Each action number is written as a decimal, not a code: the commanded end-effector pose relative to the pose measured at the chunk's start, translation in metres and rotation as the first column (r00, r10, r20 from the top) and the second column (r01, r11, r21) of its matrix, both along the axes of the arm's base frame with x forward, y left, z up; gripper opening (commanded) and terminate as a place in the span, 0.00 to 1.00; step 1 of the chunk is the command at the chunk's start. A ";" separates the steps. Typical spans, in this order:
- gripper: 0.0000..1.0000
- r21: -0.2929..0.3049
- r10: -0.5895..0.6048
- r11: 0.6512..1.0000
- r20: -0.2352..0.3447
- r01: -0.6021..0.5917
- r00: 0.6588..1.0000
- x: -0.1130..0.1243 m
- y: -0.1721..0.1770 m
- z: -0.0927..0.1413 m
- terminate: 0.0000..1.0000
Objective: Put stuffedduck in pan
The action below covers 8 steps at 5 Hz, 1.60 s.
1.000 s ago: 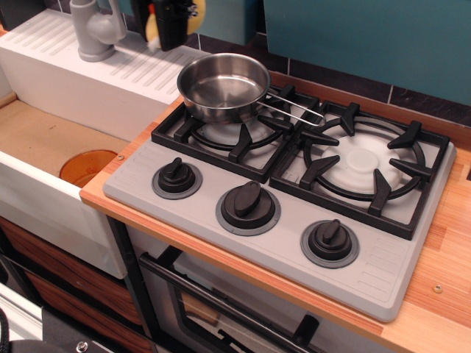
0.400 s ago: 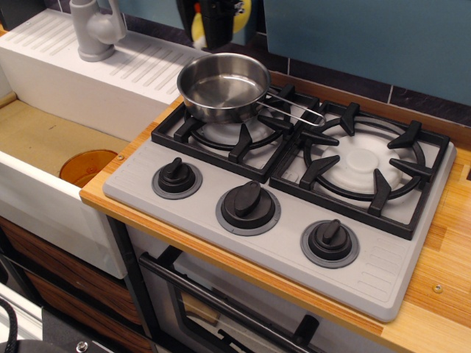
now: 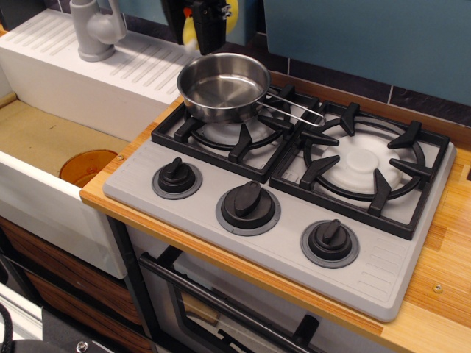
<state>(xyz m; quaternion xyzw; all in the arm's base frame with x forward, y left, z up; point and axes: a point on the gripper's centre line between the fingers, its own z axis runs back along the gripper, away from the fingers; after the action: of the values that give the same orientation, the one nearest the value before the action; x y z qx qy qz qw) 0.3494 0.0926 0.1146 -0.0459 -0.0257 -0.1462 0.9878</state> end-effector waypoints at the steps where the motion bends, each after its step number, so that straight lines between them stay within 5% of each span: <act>1: 1.00 0.031 -0.025 0.999 0.048 0.024 0.999 0.004 0.011 0.024 0.00; 8: 1.00 0.035 -0.012 0.999 0.038 0.011 0.999 0.003 0.009 0.024 0.00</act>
<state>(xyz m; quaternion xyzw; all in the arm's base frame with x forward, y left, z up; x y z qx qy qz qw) 0.3472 0.1002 0.1189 -0.0381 -0.0172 -0.1503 0.9878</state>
